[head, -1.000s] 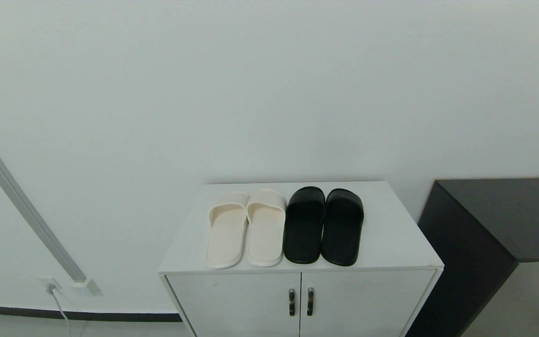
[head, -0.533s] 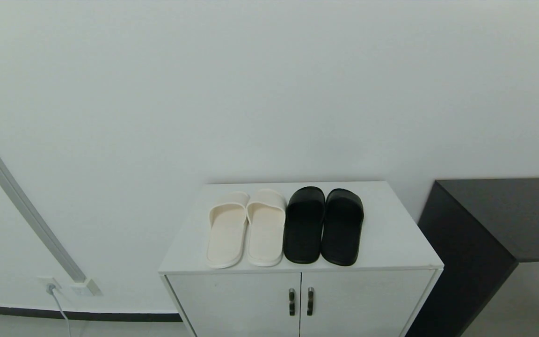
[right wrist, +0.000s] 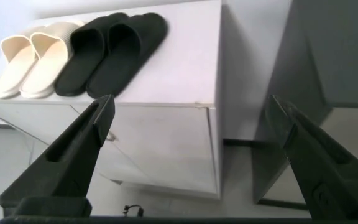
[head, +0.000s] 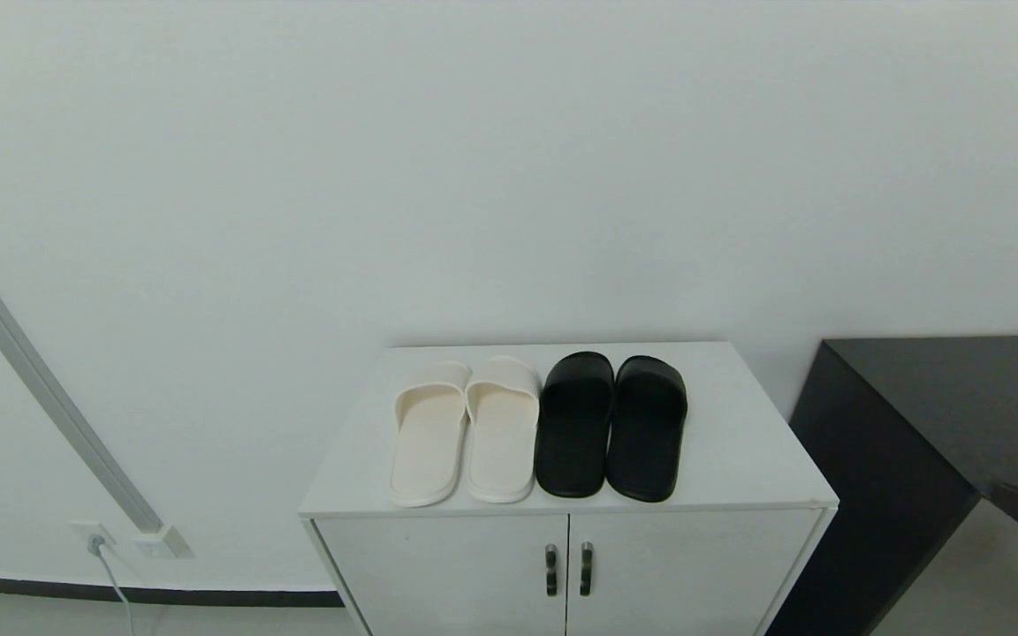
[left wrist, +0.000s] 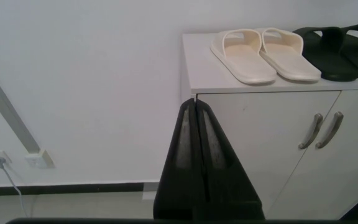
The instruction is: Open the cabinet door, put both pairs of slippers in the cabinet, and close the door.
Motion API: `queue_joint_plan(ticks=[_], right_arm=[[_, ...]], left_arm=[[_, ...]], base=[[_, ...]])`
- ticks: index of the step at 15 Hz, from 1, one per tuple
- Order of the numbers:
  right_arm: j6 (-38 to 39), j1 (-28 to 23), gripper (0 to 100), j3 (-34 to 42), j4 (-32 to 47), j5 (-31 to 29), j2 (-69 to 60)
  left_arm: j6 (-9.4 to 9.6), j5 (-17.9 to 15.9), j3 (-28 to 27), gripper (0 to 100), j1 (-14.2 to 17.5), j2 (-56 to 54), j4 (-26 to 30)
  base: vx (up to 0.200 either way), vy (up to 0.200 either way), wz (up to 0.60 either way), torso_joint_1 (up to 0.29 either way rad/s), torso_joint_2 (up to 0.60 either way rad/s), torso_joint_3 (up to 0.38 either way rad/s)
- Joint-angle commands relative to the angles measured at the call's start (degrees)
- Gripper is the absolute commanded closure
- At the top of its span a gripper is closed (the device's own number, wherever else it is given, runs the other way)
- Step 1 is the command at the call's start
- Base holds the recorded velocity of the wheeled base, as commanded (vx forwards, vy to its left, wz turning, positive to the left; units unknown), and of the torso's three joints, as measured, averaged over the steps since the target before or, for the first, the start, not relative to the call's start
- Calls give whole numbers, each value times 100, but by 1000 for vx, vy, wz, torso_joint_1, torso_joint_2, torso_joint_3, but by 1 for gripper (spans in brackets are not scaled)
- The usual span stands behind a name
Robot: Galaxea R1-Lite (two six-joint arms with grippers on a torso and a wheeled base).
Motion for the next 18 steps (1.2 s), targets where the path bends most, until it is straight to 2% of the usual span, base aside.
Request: queue_joint_plan(ticks=[1,6,9,11,14,18], right_arm=[[288,1040,0,-492,-12,-603,833],[780,2666,0,-1442,-65,-1667,2064],[1061,2912,0,-2066,-258,-1799,2995],[1061,3052,0,-2391,-706,-2089,3646],[1061,3149,0,-2988,-1172,-2783,4771],[1237,3175,0,-3902,-1286,-3557,5957]], left_arm=[[4,1,0,100,2,7,0],[4,1,0,100,2,7,0],[-5,1,0,100,2,7,0],[-5,1,0,100,2,7,0],[31,-8,0,100,2,7,0],[31,-8,0,100,2,7,9]], base=[[0,0,0,0,0,0],[0,0,0,0,0,0],[0,0,0,0,0,0],[0,0,0,0,0,0],[0,0,0,0,0,0],[0,0,0,0,0,0]])
